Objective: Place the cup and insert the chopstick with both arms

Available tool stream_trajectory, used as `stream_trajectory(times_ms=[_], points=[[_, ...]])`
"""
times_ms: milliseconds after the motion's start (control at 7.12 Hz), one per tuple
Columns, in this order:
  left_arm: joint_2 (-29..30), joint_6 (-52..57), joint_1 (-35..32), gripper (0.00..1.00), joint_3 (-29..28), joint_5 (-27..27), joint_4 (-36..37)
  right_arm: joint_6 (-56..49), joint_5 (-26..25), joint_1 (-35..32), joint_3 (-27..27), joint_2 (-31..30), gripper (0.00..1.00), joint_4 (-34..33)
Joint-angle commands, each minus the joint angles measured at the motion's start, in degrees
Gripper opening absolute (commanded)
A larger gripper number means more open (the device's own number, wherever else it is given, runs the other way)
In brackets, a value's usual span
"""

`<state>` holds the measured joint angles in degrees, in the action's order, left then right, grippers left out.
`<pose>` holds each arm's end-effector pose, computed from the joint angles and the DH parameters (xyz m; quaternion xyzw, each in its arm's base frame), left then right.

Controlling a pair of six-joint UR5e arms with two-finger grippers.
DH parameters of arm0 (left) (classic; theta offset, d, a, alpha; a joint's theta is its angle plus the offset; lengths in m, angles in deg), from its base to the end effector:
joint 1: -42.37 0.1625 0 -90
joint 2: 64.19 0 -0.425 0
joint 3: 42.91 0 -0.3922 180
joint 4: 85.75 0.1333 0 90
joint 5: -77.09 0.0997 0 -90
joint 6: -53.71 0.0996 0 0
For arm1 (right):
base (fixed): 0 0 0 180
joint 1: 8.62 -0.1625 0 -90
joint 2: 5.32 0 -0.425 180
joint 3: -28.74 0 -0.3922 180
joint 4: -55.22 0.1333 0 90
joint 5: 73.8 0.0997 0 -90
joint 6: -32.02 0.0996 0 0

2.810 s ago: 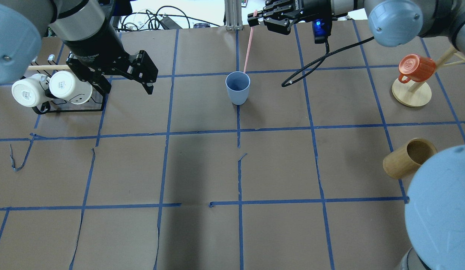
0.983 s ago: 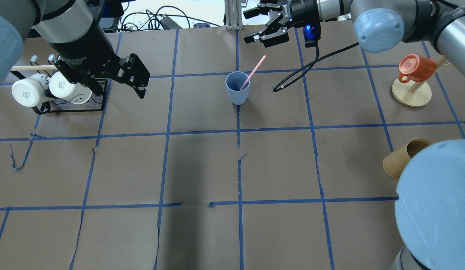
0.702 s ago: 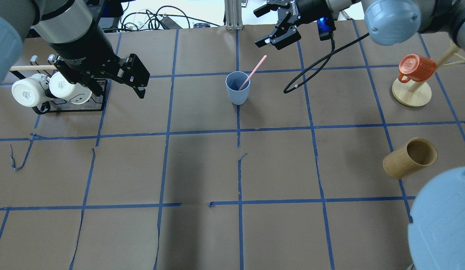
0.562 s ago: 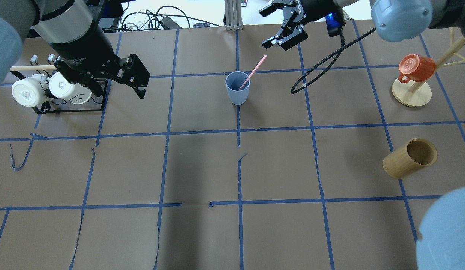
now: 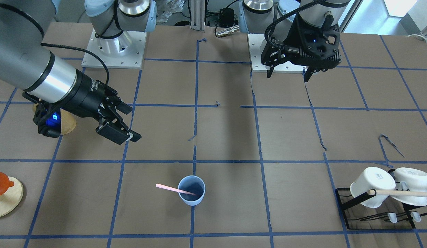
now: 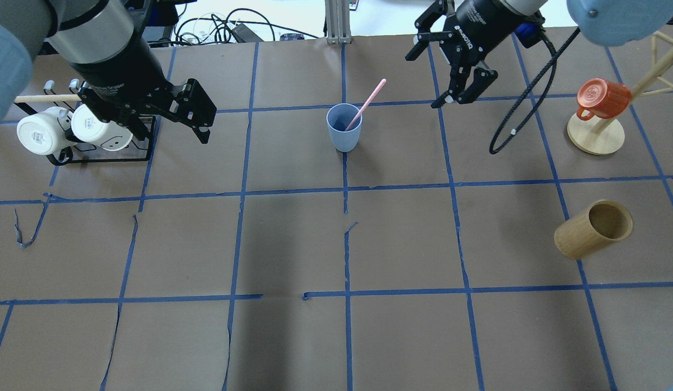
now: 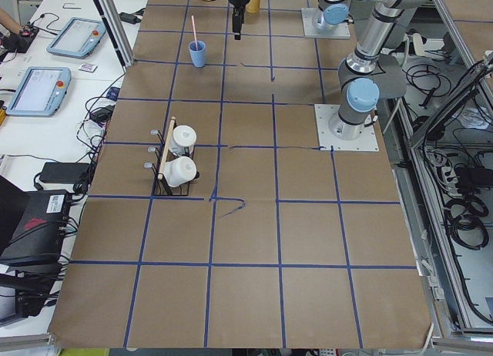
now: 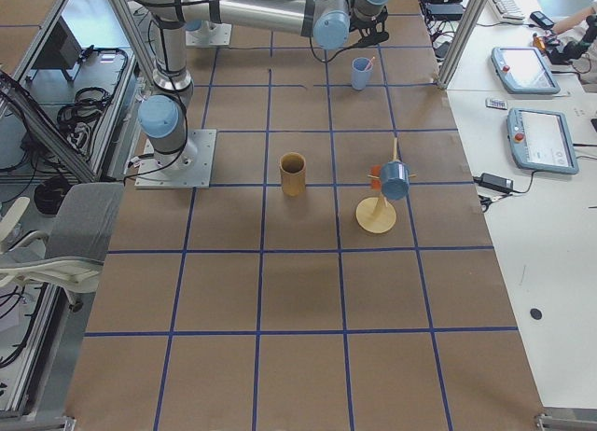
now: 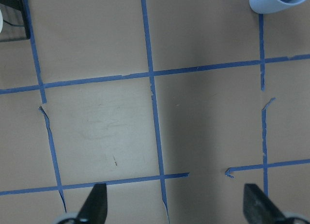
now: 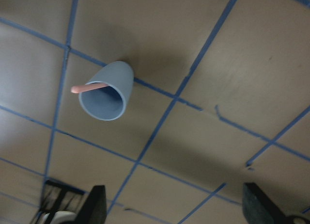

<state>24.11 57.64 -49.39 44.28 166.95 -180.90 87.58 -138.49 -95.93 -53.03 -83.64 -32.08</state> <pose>-0.1481 -0.4726 0.5174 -0.0496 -0.9988 -0.0056 0.0013 0.1491 -0.5746 0.4549 0.4845 0.8454 0.1443 0.1726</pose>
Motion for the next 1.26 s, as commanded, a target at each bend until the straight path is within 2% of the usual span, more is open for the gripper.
stream_trajectory(times_ms=[0, 140, 281, 421, 702, 843, 1124], points=[[-0.1, 0.0, 0.0, 1.0, 0.2, 0.0, -0.1, -18.7, -19.7, -1.7, 0.0, -4.8, 1.0, 10.5], [0.0, -0.1, 0.0, 1.0, 0.2, 0.0, -0.1, -26.3, -25.2, -1.8, 0.0, -5.9, 1.0, 12.5], [0.0, -0.1, 0.0, 1.0, 0.2, 0.1, -0.1, -38.6, -27.9, -1.8, -0.4, -6.4, 1.0, 13.9], [-0.1, -0.1, 0.0, 1.0, 0.2, 0.1, -0.1, -46.4, -30.0, -1.8, -0.3, -6.5, 1.0, 12.9], [-0.1, -0.1, 0.0, 1.0, 0.2, 0.1, -0.1, -47.6, -27.6, -1.7, -1.9, -6.8, 1.0, 7.1], [-0.1, -0.1, 0.0, 1.0, 0.2, 0.1, -0.1, -47.7, -27.7, -1.7, -4.3, -8.7, 1.0, 3.8], [-0.1, -0.1, 0.0, 1.0, 0.2, 0.0, 0.0, -50.7, -27.7, -1.9, -8.1, -13.9, 1.0, 2.2]])
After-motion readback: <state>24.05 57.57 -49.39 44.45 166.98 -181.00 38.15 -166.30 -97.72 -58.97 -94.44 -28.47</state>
